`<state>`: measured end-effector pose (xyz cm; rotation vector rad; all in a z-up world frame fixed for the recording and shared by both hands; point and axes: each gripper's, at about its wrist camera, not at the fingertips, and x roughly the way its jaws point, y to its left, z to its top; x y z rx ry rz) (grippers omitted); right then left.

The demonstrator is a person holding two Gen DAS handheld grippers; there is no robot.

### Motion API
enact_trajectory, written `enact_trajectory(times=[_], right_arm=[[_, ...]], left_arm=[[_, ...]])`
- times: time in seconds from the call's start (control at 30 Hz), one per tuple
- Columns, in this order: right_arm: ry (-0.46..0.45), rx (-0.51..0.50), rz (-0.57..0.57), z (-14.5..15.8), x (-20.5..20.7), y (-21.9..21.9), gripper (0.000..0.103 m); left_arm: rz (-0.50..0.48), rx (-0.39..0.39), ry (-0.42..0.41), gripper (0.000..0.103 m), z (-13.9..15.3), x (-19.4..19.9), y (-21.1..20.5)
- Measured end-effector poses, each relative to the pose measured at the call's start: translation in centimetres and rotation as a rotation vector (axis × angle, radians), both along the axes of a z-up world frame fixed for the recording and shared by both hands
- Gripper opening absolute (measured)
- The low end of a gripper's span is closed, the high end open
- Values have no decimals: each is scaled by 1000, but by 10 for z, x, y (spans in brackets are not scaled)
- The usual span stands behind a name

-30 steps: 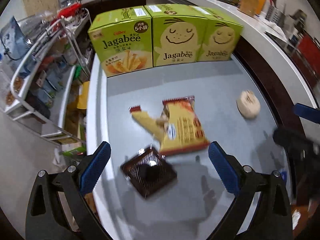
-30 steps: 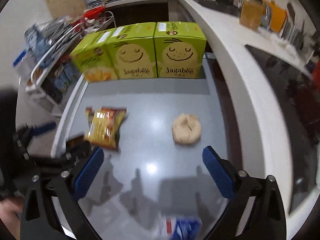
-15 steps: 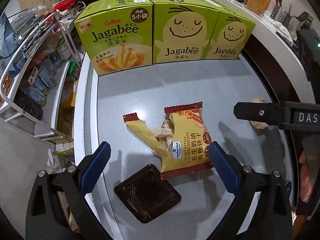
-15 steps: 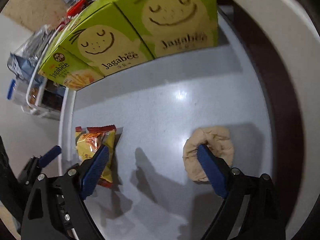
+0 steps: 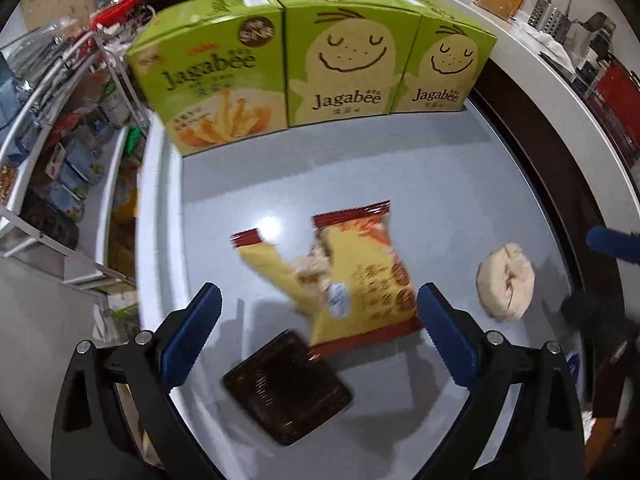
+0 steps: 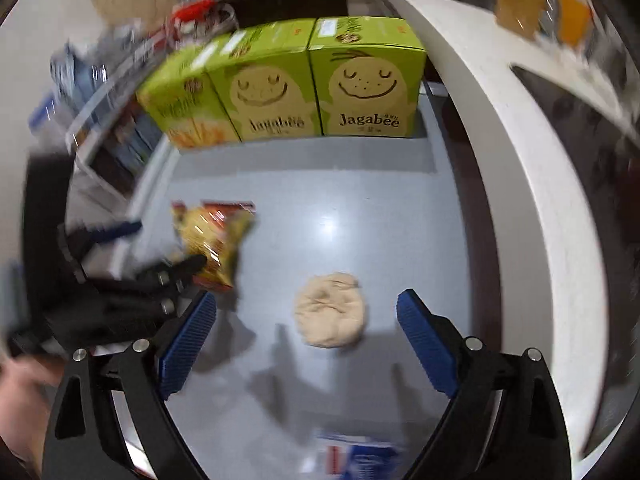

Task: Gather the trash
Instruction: 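Grasp the yellow biscuit packet with left tool while right tool grasps the tan paper ball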

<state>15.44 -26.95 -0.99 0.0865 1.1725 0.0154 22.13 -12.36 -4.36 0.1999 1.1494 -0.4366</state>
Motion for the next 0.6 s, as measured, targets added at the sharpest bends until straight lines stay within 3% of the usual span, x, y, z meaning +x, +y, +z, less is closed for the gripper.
enact_trajectory(times=[0.07, 0.2, 0.43, 0.47, 0.53, 0.57, 0.6], right_arm=[[39, -55, 27, -10, 2, 2, 90], [81, -51, 26, -30, 6, -2, 90], [139, -23, 11, -56, 13, -8, 90], [140, -20, 7, -58, 13, -9, 90], [142, -11, 4, -60, 14, -11, 87], [142, -4, 3, -61, 13, -12, 78], [143, 4, 3, -61, 10, -15, 65]], left_arm=[[24, -14, 46, 99, -8, 6, -5], [67, -47, 121, 99, -21, 17, -7], [54, 18, 108, 98, -32, 20, -16], [50, 24, 93, 96, -32, 19, -18], [36, 43, 64, 82, -31, 16, -21], [21, 51, 55, 78, -30, 15, -24], [9, 51, 49, 68, -29, 13, -25]])
